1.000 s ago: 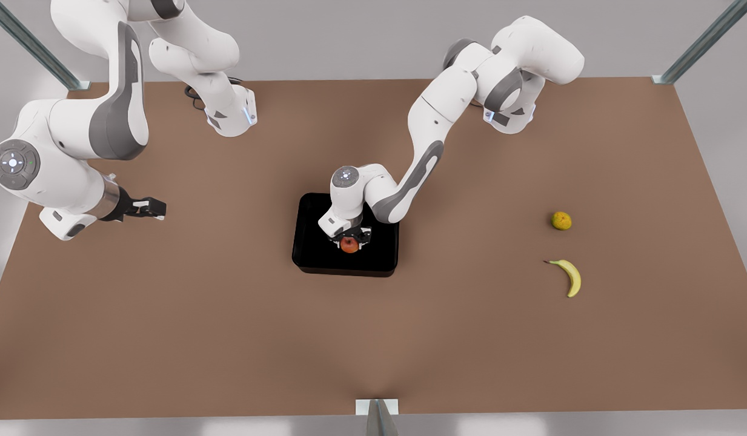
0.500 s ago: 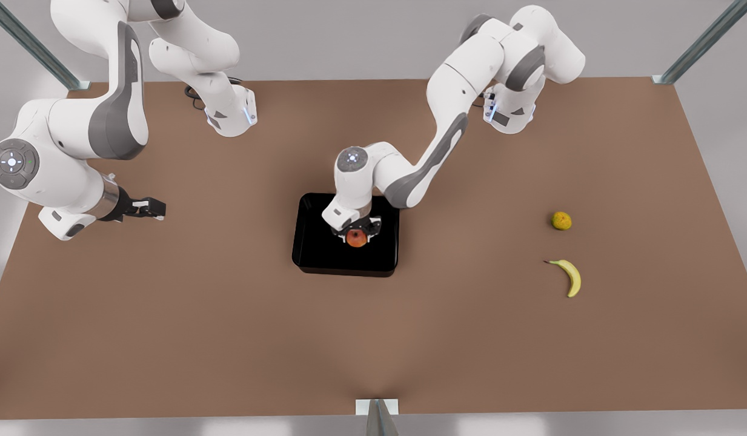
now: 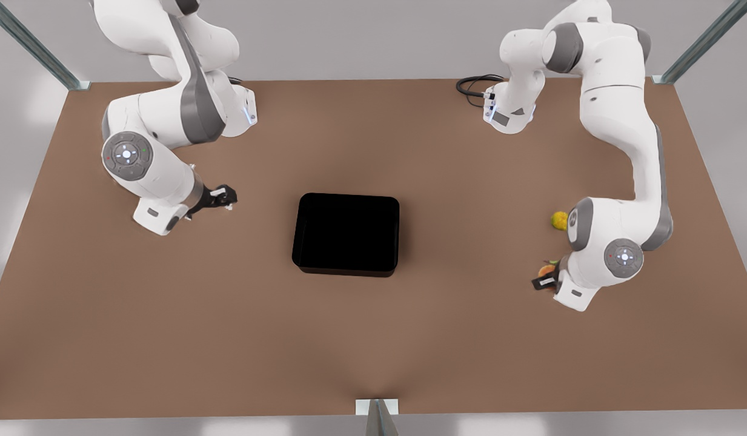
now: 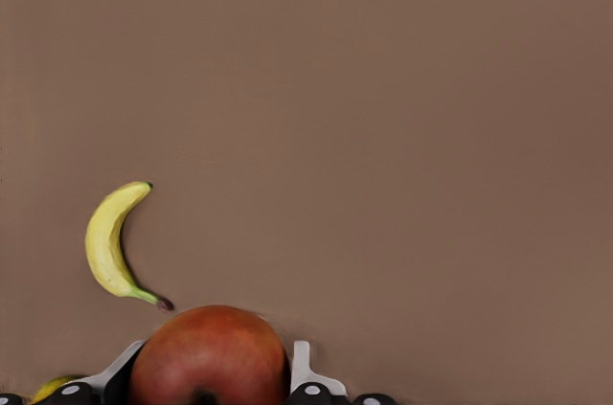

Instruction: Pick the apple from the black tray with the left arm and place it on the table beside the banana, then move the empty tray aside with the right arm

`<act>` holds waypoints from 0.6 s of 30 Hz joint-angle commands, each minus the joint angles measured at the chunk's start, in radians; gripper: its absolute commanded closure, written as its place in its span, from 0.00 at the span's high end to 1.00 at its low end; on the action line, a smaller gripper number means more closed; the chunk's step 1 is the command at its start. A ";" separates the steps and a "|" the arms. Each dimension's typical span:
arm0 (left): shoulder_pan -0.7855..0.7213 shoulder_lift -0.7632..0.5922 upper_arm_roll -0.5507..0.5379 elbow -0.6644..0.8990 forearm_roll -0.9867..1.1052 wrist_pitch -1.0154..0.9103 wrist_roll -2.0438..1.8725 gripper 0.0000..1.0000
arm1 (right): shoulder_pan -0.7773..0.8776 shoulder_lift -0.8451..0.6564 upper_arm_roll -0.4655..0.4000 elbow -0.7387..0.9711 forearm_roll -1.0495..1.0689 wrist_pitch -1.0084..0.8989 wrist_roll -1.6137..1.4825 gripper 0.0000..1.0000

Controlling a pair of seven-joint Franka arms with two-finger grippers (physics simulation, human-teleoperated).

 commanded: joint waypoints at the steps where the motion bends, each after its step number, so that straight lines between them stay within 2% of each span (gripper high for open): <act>1: 0.028 -0.006 0.000 -0.088 -0.010 0.148 0.847 0.71 | 0.020 -0.001 0.011 0.004 0.044 0.001 0.326 1.00; 2: 0.028 -0.013 0.000 -0.107 -0.012 0.162 0.846 0.71 | 0.029 -0.002 0.037 0.004 0.052 0.001 0.487 1.00; 3: 0.028 -0.016 0.000 -0.113 -0.012 0.164 0.843 0.70 | 0.059 -0.002 0.061 0.004 0.027 -0.001 0.521 1.00; 5: 0.025 -0.054 -0.001 -0.245 -0.015 0.283 0.821 0.70 | 0.104 -0.004 0.068 0.004 0.030 -0.021 0.665 1.00; 7: 0.012 -0.053 -0.003 -0.321 -0.015 0.389 0.770 0.69 | 0.139 0.028 0.069 0.001 0.035 -0.019 0.693 1.00; 9: 0.006 -0.054 -0.003 -0.331 -0.013 0.395 0.754 0.69 | 0.138 0.077 0.069 -0.033 0.041 0.064 0.714 1.00; 10: 0.005 -0.054 -0.003 -0.334 -0.012 0.395 0.754 0.75 | 0.138 0.102 0.068 -0.041 0.041 0.087 0.801 1.00; 11: 0.005 -0.054 -0.003 -0.338 -0.012 0.394 0.754 1.00 | 0.133 0.133 0.066 -0.042 0.062 0.104 0.855 1.00; 14: 0.006 -0.100 -0.003 -0.340 -0.013 0.379 0.723 1.00 | 0.109 0.183 0.058 -0.062 0.112 0.173 0.857 1.00; 18: 0.012 -0.387 0.002 -0.326 -0.069 0.070 0.547 1.00 | 0.093 0.225 0.057 -0.071 0.162 0.219 0.857 1.00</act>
